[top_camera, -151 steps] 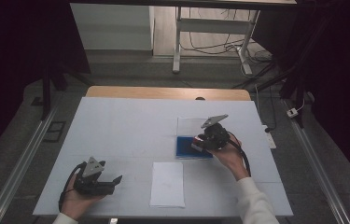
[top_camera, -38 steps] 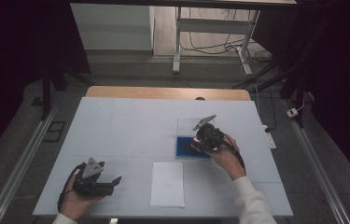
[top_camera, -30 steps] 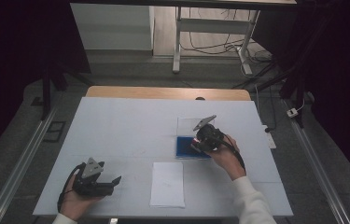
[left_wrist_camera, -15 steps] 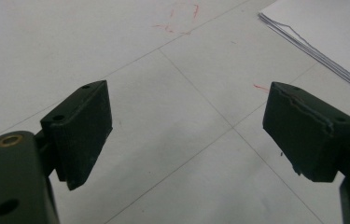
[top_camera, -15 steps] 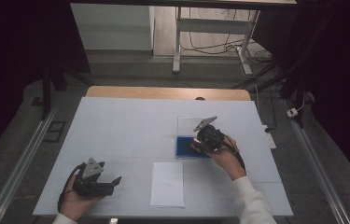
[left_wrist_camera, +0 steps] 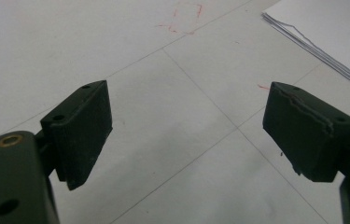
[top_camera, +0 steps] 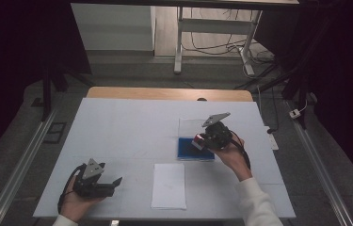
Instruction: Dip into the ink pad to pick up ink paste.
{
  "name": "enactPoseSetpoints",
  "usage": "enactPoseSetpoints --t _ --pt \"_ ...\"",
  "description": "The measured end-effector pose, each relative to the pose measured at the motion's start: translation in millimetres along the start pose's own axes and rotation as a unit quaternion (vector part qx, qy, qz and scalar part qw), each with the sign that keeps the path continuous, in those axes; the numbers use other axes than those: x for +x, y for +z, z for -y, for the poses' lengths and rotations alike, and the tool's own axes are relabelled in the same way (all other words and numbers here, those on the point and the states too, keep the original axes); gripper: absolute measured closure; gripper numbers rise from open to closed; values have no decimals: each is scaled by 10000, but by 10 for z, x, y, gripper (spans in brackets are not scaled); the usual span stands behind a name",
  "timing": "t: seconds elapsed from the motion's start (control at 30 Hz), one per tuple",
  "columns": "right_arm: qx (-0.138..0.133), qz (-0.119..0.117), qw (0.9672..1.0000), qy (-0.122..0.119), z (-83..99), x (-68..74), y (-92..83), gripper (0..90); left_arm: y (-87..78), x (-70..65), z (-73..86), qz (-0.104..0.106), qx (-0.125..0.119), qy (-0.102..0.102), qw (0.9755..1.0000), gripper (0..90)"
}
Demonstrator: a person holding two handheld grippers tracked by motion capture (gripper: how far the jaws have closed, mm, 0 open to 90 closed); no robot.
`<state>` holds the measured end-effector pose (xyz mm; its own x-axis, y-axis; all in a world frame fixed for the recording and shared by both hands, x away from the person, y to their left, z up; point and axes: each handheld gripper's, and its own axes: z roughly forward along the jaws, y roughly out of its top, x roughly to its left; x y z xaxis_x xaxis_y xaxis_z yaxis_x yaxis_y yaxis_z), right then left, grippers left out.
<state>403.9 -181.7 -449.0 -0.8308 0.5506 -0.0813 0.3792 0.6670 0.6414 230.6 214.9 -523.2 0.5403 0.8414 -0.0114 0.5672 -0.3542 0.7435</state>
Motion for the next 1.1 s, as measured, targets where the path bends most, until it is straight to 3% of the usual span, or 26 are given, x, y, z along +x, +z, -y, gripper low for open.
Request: enactPoseSetpoints --t 0.23,0.4,0.8,1.1 --pt "35 -102 9998 -182 -94 145 25 699 -16 -13 0 -9 -13 18 10000 157" --pt "123 -98 9995 -286 -112 168 91 699 -8 -9 1 0 1 20 10000 157" --pt "434 -99 9989 -142 -82 118 288 698 1 -12 1 -6 14 39 10000 157" --pt "553 -87 9984 -58 -87 98 332 698 1 -4 6 -7 34 32 10000 158"
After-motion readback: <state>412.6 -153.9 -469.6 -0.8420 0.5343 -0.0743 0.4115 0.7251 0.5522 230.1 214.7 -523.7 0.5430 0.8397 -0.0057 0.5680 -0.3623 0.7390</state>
